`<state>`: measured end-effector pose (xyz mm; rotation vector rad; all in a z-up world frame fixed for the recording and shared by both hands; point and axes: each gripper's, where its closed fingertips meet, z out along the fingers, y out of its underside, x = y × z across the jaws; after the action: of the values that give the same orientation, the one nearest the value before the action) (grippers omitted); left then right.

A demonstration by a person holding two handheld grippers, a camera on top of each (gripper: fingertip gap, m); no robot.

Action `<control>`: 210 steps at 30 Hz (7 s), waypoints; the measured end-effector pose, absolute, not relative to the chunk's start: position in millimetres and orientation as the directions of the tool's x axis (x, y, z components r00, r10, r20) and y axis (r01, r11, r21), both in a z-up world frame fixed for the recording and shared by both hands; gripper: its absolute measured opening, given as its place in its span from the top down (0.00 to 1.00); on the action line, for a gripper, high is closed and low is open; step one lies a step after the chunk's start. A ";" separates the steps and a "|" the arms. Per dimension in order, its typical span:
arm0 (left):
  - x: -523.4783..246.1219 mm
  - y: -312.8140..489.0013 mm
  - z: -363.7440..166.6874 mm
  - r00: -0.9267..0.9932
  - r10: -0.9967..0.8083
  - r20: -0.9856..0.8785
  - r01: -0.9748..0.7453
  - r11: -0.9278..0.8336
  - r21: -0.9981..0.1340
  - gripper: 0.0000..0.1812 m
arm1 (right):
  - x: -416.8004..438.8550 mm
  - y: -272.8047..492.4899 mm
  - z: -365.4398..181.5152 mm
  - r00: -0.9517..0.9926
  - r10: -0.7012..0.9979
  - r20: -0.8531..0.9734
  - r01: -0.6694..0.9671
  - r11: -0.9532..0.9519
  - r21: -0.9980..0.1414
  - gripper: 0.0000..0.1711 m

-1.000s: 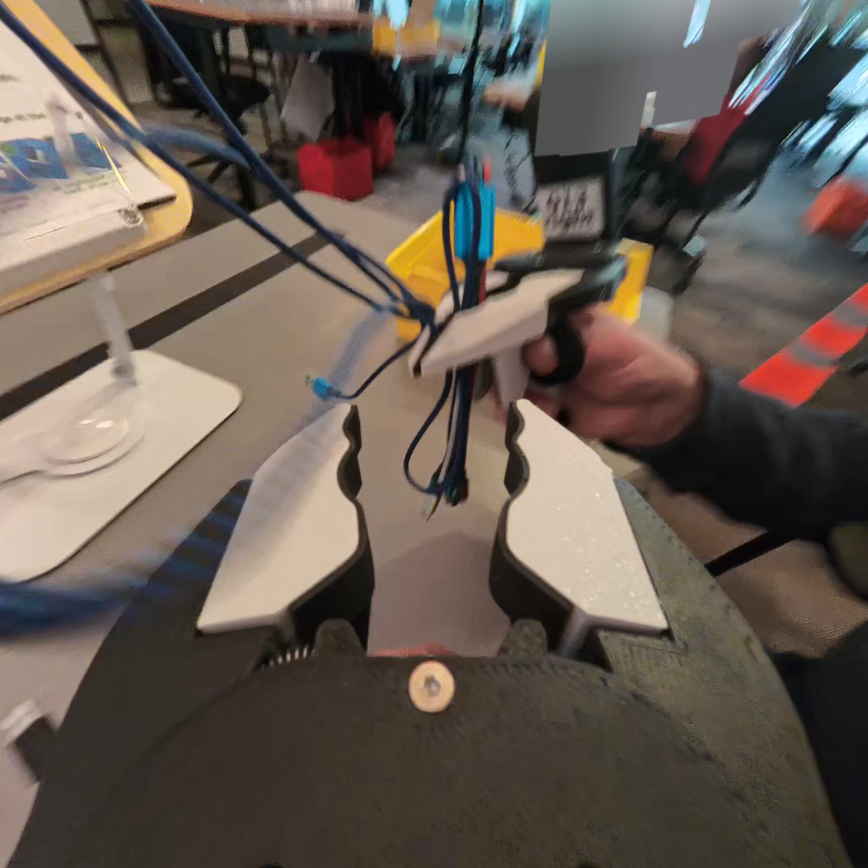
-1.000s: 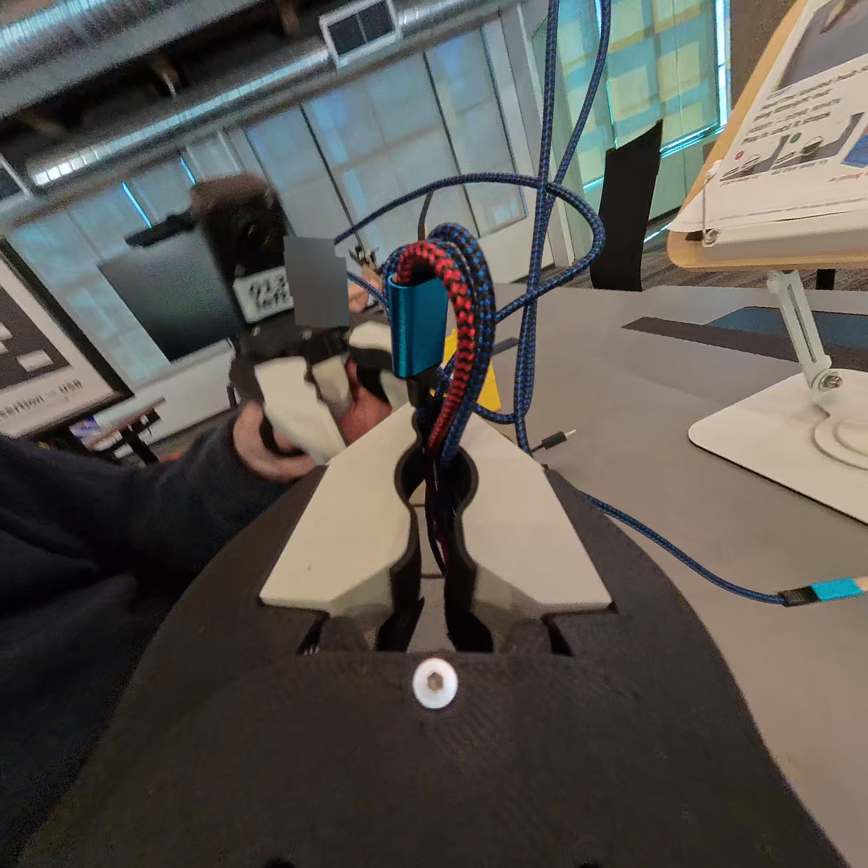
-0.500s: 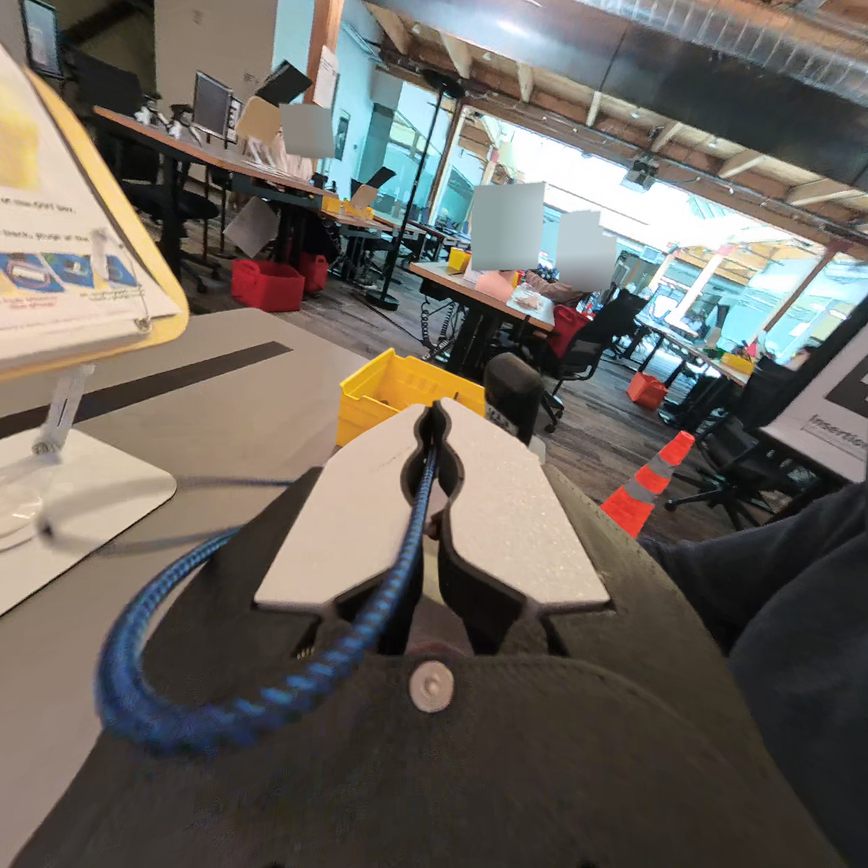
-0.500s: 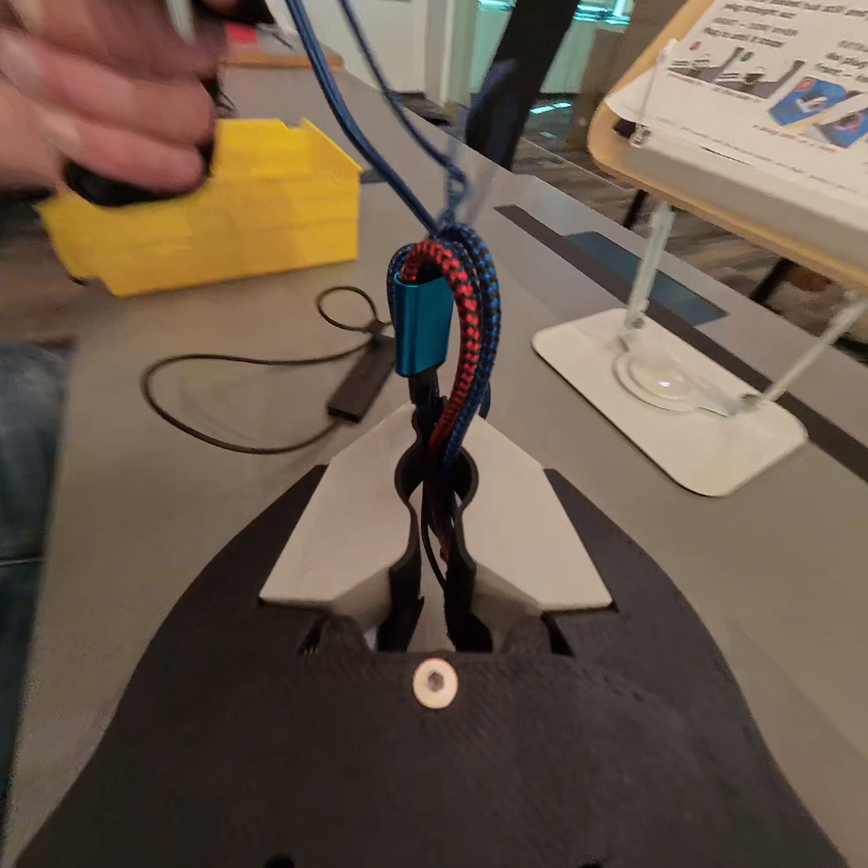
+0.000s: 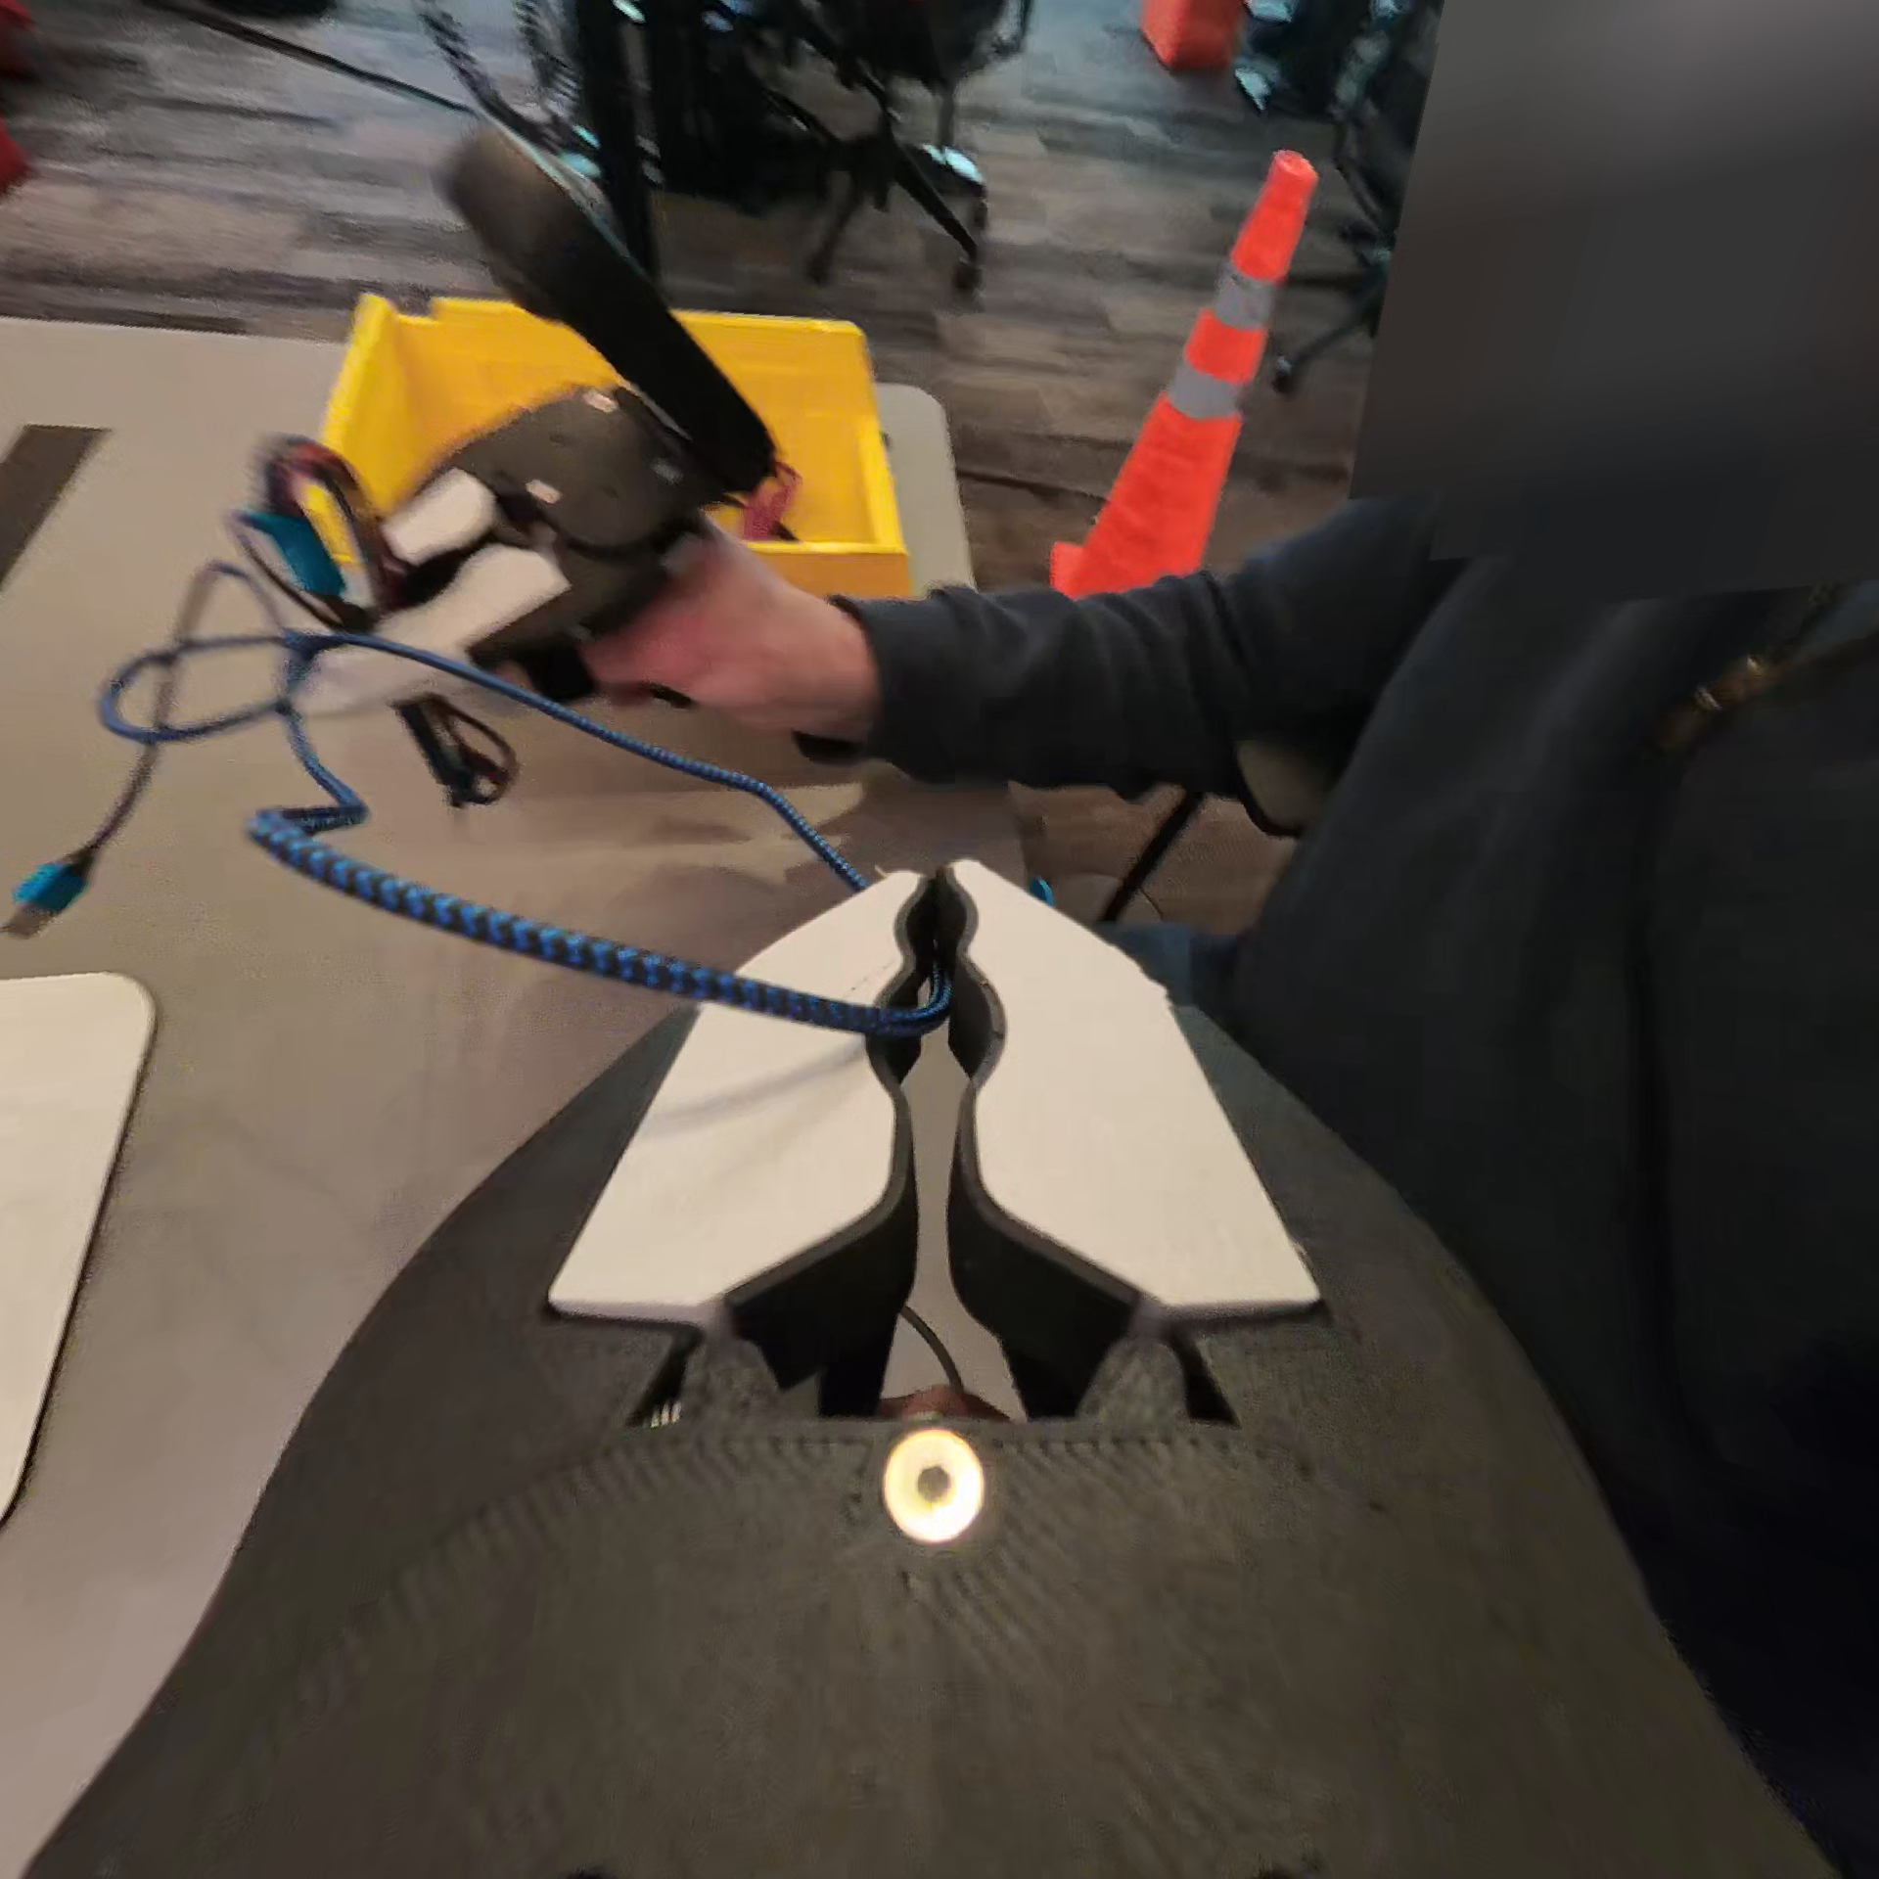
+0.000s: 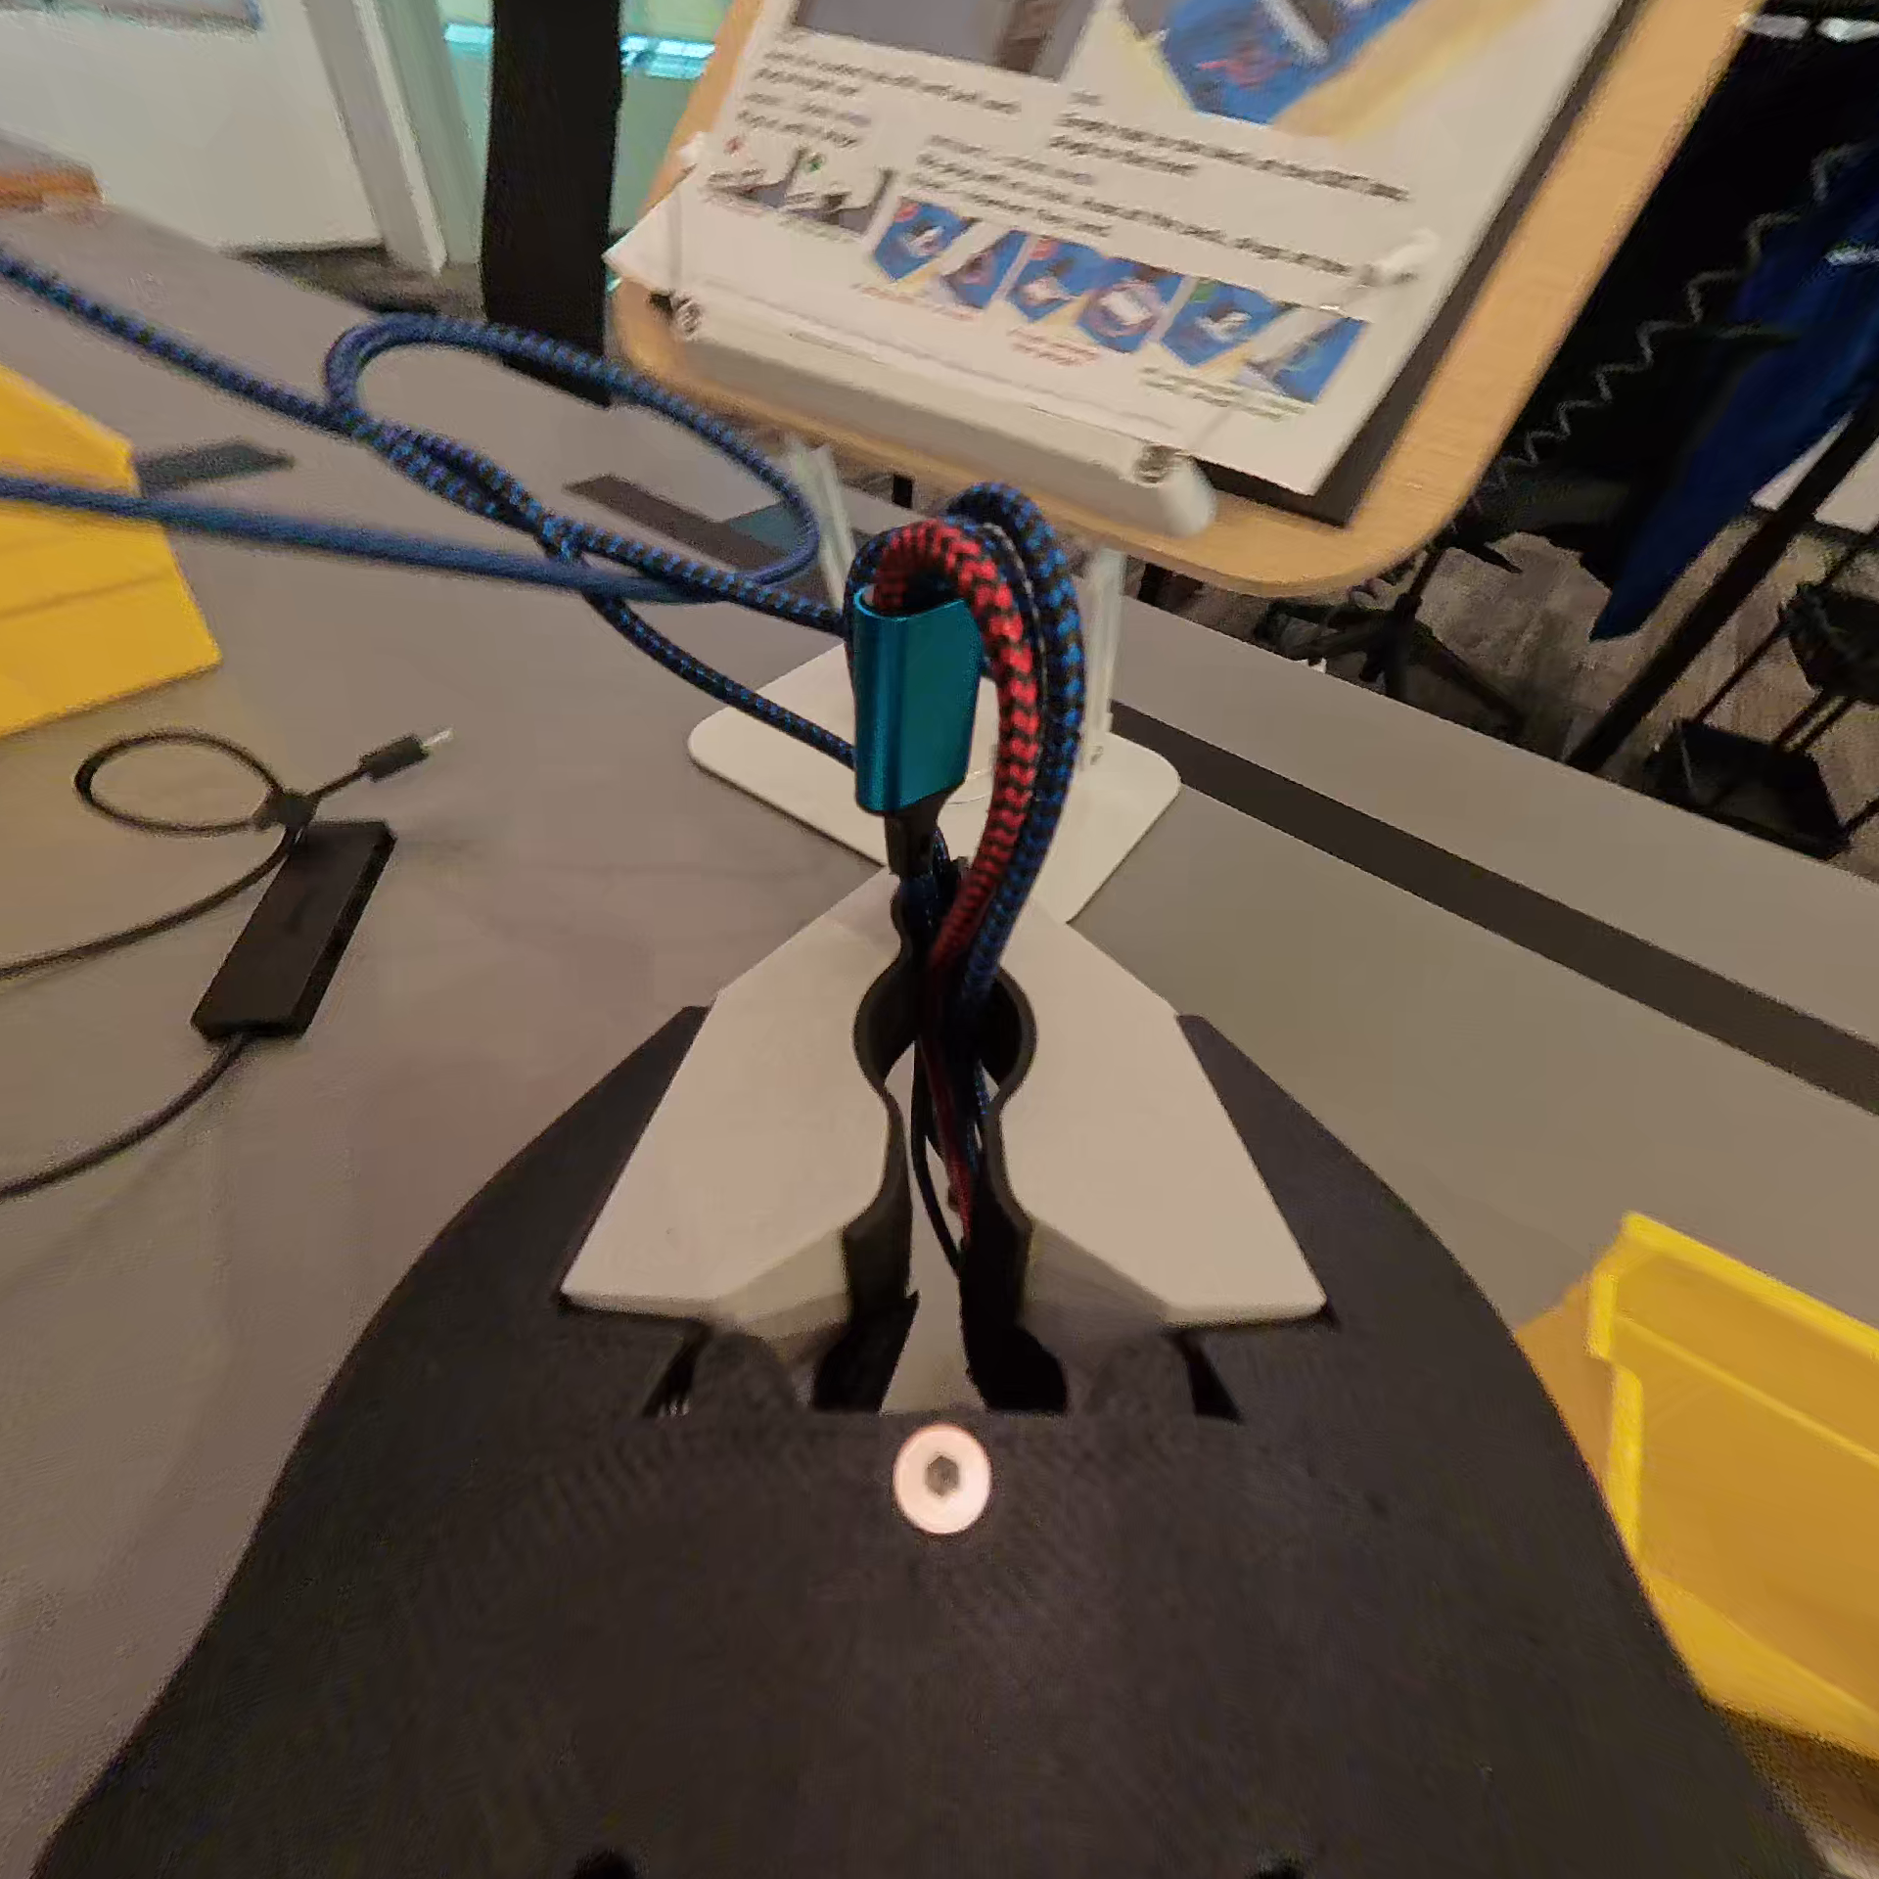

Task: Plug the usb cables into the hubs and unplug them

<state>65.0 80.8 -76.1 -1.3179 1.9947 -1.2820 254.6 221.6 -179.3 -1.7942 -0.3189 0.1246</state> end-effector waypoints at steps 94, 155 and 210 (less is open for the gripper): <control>132.8 166.4 -109.8 -0.173 -0.974 0.143 -0.516 -0.034 -0.856 0.73 | 182.7 186.6 -118.2 0.822 0.468 0.323 0.416 -0.107 -0.903 1.00; 135.0 166.7 -113.4 0.084 -0.733 -0.675 -0.558 0.527 -0.641 0.97 | 198.5 194.5 -146.0 0.866 0.498 -0.052 0.122 -0.312 -0.942 1.00; 131.8 192.4 -143.3 0.226 -0.616 -0.755 -0.613 0.512 -0.601 0.98 | 186.6 198.3 -166.2 0.821 0.548 -0.160 0.056 -0.355 -0.933 1.00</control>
<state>131.8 192.4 -143.3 -1.1412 1.4377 -0.0025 186.6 198.3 -166.2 -1.8826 -0.4553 0.5489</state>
